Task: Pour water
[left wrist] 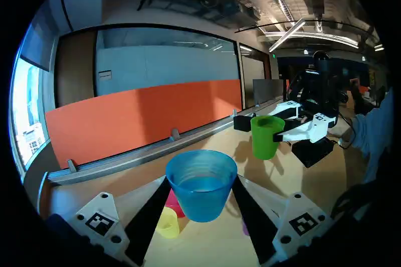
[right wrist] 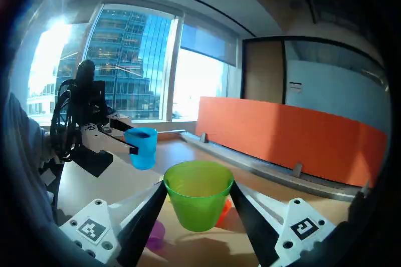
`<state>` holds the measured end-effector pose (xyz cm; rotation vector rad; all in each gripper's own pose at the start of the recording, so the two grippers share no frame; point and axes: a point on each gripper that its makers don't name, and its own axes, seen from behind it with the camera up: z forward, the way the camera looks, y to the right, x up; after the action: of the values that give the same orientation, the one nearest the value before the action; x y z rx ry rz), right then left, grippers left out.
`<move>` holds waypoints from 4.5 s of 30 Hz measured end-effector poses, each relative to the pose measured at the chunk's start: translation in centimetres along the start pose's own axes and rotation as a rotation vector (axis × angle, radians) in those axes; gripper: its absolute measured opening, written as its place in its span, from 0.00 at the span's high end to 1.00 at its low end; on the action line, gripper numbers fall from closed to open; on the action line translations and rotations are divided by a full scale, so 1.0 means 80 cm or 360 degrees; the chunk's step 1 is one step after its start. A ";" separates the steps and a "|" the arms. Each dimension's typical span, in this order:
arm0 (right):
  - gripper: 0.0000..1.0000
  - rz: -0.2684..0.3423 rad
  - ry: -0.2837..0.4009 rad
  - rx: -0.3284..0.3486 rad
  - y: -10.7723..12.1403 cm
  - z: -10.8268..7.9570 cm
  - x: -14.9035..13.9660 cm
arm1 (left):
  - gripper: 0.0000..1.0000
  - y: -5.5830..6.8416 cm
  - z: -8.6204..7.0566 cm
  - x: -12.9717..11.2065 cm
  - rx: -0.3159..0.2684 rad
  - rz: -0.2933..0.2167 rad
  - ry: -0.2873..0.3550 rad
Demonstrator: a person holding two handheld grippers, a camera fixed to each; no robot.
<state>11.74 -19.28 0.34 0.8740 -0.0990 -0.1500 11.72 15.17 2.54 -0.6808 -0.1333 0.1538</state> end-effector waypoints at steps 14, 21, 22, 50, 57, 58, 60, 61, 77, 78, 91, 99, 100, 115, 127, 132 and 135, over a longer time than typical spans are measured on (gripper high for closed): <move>0.08 0.0050 0.0050 0.0054 -0.013 0.004 0.013 | 0.16 -0.003 -0.001 0.036 0.0053 0.0150 0.0089; 0.08 0.0049 0.0068 0.0107 -0.031 0.010 0.015 | 0.15 -0.001 -0.001 0.065 0.0105 0.0304 0.0149; 0.08 0.0049 0.0072 0.0113 -0.033 0.011 0.016 | 0.15 0.000 -0.001 0.069 0.0112 0.0335 0.0155; 0.08 0.0074 0.0114 0.0305 -0.094 0.036 0.022 | 0.16 0.016 -0.006 0.152 0.0254 0.1080 0.0213; 0.08 0.0076 0.0107 0.0347 -0.108 0.044 0.017 | 0.15 0.019 -0.005 0.171 0.0276 0.1222 0.0230; 0.08 0.0075 0.0105 0.0352 -0.110 0.045 0.016 | 0.15 0.019 -0.005 0.173 0.0278 0.1241 0.0231; 0.08 0.0075 0.0103 0.0364 -0.114 0.047 0.015 | 0.16 0.020 -0.004 0.178 0.0281 0.1277 0.0234; 0.08 0.0075 0.0102 0.0369 -0.116 0.048 0.015 | 0.16 0.020 -0.004 0.180 0.0283 0.1294 0.0235; 0.09 0.0080 0.0095 0.0401 -0.127 0.056 0.012 | 0.15 0.028 -0.003 0.199 0.0318 0.1517 0.0248; 0.09 0.0079 0.0095 0.0401 -0.127 0.056 0.013 | 0.15 0.028 -0.003 0.200 0.0322 0.1528 0.0249; 0.09 0.0073 0.0094 0.0408 -0.131 0.055 0.015 | 0.16 0.030 -0.006 0.206 0.0344 0.1627 0.0257; 0.09 0.0062 0.0092 0.0409 -0.132 0.054 0.017 | 0.15 0.031 -0.010 0.210 0.0355 0.1684 0.0265; 0.09 0.0062 0.0091 0.0408 -0.132 0.054 0.017 | 0.15 0.031 -0.010 0.211 0.0356 0.1691 0.0266; 0.09 0.0048 0.0094 0.0397 -0.128 0.053 0.021 | 0.15 0.036 -0.012 0.224 0.0366 0.1811 0.0276; 0.09 0.0046 0.0104 0.0381 -0.121 0.050 0.024 | 0.15 0.036 -0.010 0.234 0.0370 0.1915 0.0266; 0.09 0.0048 0.0109 0.0376 -0.119 0.050 0.025 | 0.15 0.037 -0.010 0.237 0.0375 0.1955 0.0265; 0.09 0.0046 0.0114 0.0376 -0.119 0.050 0.026 | 0.15 0.037 -0.011 0.238 0.0380 0.1986 0.0259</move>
<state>12.32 -28.68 -4.35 1.1120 -0.0633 -0.0807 30.24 20.44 1.38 -0.4511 0.4832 1.2851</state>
